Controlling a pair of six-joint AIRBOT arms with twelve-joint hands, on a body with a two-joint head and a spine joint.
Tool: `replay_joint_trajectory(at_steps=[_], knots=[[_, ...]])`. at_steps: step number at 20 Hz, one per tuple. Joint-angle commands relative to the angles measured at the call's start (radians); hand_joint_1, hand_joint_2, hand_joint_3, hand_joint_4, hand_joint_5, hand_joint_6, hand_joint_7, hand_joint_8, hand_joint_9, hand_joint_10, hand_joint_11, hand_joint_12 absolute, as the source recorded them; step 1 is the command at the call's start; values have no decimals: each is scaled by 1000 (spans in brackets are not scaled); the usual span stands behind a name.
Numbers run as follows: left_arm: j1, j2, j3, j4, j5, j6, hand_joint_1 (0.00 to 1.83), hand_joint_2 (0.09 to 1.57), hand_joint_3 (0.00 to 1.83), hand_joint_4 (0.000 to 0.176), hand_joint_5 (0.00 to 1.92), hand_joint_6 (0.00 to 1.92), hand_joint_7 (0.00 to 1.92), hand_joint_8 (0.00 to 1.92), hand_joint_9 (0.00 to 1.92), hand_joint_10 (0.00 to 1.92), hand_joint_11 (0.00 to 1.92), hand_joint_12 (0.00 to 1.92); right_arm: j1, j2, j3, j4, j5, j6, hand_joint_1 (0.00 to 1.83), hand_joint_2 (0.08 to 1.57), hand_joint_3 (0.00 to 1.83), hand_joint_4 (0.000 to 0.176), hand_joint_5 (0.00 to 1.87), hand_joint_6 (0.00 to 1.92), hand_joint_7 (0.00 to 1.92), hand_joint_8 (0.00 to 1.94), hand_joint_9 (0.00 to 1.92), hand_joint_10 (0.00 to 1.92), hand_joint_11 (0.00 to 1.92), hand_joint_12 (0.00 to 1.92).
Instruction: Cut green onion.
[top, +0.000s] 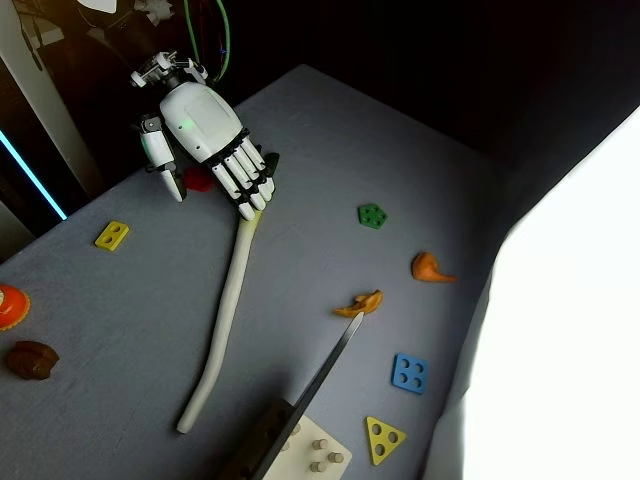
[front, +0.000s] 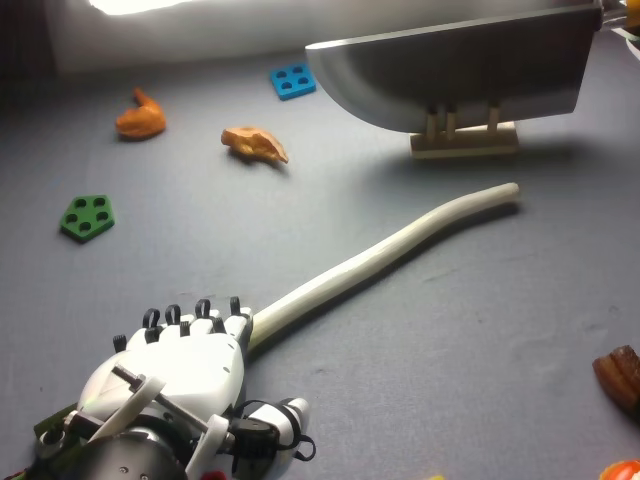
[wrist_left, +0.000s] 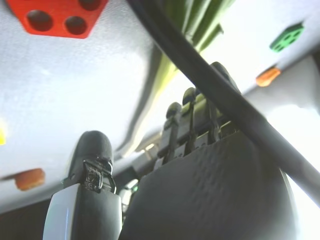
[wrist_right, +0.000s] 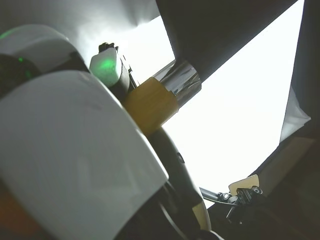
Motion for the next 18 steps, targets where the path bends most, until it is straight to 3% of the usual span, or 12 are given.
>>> replay_joint_trajectory(at_steps=[1, 3, 6, 7, 13, 16, 18], knots=[[-1, -5, 1, 66, 51, 0, 254, 1334, 1, 38, 62, 3, 37, 2, 27, 3, 0, 167, 17, 15, 2, 40, 121, 17, 1606, 867, 609, 176, 1236, 1921, 1531, 1941, 1618, 1921, 1634, 1921], [-1, -7, 1, 65, 51, 0, 250, 1341, 1, 38, 50, 5, 35, 4, 24, 4, 0, 19, 24, 21, -5, 35, 121, 28, 1598, 866, 596, 176, 1254, 1921, 1557, 1941, 1651, 1921, 1672, 1921], [0, -8, 0, 65, 51, 0, 320, 1325, 0, 38, 65, 9, 63, 9, 43, 9, 12, 27, 25, 28, -25, 26, 121, 28, 1602, 867, 598, 176, 1313, 1921, 1562, 1941, 1651, 1921, 1675, 1921], [0, -9, 0, 65, 51, 0, 301, 1324, 7, 32, 82, 0, 62, 2, 69, 1, 0, 246, 25, 30, -31, 24, 121, 28, 1614, 856, 611, 176, 1283, 1921, 1549, 1941, 1639, 1921, 1665, 1921], [-7, -13, 0, 56, 55, 0, 364, 1317, 0, 21, 107, 4, 26, 1, 38, 2, 0, 405, 37, 37, -37, 19, 137, 28, 1586, 868, 623, 176, 1289, 1921, 1556, 1941, 1635, 1921, 1670, 1921], [-8, -17, 0, 56, 57, 0, 313, 1322, 2, 30, 115, 6, 54, 10, 58, 9, 0, 401, 51, 42, -37, 19, 149, 27, 1571, 862, 629, 176, 1307, 1921, 1574, 1941, 1650, 1921, 1681, 1921], [-6, -17, -1, 56, 57, 0, 240, 1340, 4, 37, 84, 2, 111, 1, 83, 3, 0, 105, 65, 47, -37, 19, 151, 27, 1583, 849, 649, 176, 1348, 1921, 1587, 1941, 1657, 1921, 1682, 1921]])
